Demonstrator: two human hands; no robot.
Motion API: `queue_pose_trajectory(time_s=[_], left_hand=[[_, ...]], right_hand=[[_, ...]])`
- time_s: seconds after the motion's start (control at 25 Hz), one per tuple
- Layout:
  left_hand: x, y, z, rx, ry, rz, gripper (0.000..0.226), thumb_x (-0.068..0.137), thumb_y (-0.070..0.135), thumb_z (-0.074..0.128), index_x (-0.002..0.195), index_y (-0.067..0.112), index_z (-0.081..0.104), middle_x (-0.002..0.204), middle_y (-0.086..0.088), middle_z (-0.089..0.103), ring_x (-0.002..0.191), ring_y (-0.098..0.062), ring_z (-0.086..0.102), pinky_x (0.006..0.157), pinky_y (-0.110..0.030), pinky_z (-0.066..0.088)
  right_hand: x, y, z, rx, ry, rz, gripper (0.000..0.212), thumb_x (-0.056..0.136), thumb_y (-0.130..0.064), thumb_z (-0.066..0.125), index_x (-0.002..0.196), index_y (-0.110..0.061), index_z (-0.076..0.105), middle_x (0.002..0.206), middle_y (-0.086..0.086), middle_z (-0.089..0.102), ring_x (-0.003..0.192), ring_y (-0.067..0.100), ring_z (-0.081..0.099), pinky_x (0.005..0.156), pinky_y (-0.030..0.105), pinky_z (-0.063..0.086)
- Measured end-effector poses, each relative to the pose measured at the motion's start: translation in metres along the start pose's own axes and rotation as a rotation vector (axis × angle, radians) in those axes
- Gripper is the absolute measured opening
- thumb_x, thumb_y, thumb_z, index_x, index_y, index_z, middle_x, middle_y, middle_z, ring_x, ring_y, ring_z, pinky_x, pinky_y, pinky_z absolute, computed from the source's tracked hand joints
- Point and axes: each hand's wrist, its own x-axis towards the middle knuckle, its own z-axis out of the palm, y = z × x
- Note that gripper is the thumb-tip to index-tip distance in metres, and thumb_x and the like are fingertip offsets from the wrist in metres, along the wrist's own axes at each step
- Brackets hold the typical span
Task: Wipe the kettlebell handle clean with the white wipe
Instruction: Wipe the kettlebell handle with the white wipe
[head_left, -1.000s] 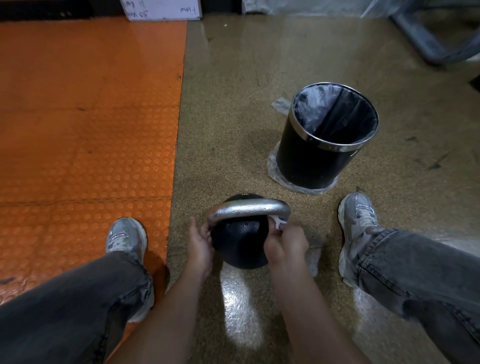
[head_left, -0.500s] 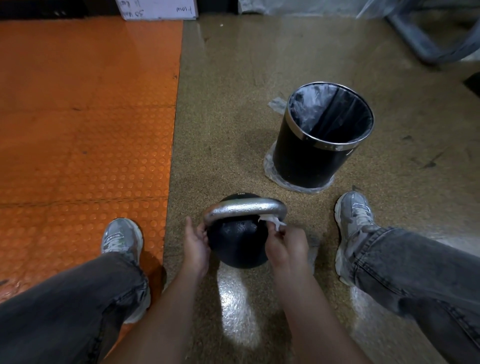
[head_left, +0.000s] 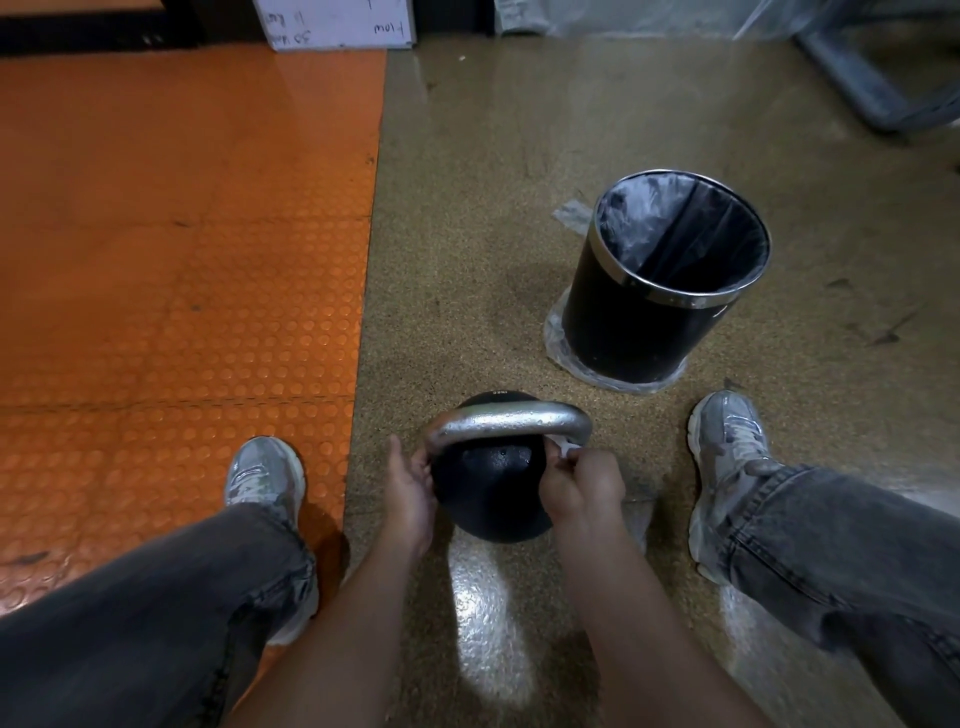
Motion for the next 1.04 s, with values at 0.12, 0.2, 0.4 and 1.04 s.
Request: queue_pose_trajectory(time_s=[0.12, 0.2, 0.4, 1.04], left_hand=[[0.002, -0.001, -0.001, 0.021, 0.006, 0.012, 0.082, 0.09, 0.077, 0.015, 0.139, 0.024, 0.053, 0.127, -0.006, 0.066, 0.125, -0.021, 0.055, 0.092, -0.036, 0.042], [0.002, -0.004, -0.003, 0.016, 0.001, 0.003, 0.083, 0.088, 0.08, 0.018, 0.139, 0.025, 0.053, 0.128, -0.006, 0.067, 0.126, -0.021, 0.055, 0.097, -0.038, 0.04], [0.001, -0.004, -0.003, -0.002, -0.002, -0.01, 0.08, 0.091, 0.076, 0.017, 0.14, 0.023, 0.053, 0.131, -0.007, 0.064, 0.128, -0.021, 0.052, 0.101, -0.038, 0.036], [-0.004, -0.001, 0.003, -0.062, 0.039, -0.006, 0.07, 0.096, 0.069, 0.015, 0.132, 0.025, 0.057, 0.125, -0.01, 0.064, 0.126, -0.024, 0.052, 0.1, -0.04, 0.035]], right_hand=[[-0.002, 0.015, -0.002, -0.078, 0.08, -0.009, 0.038, 0.101, -0.036, 0.059, 0.104, -0.002, 0.075, 0.101, 0.014, 0.074, 0.099, 0.029, 0.07, 0.08, 0.028, 0.05], [-0.002, 0.019, -0.002, -0.034, 0.117, 0.005, 0.036, 0.101, -0.038, 0.06, 0.101, -0.005, 0.076, 0.1, 0.008, 0.075, 0.1, 0.026, 0.071, 0.082, 0.024, 0.047], [0.004, 0.009, 0.002, 0.159, 0.016, 0.101, 0.037, 0.102, -0.029, 0.054, 0.1, 0.004, 0.072, 0.103, 0.022, 0.073, 0.102, 0.039, 0.068, 0.082, 0.036, 0.053], [0.01, -0.018, -0.092, 0.833, -0.084, 0.14, 0.031, 0.095, 0.001, 0.061, 0.125, 0.0, 0.065, 0.12, 0.021, 0.068, 0.095, 0.024, 0.069, 0.072, 0.03, 0.055]])
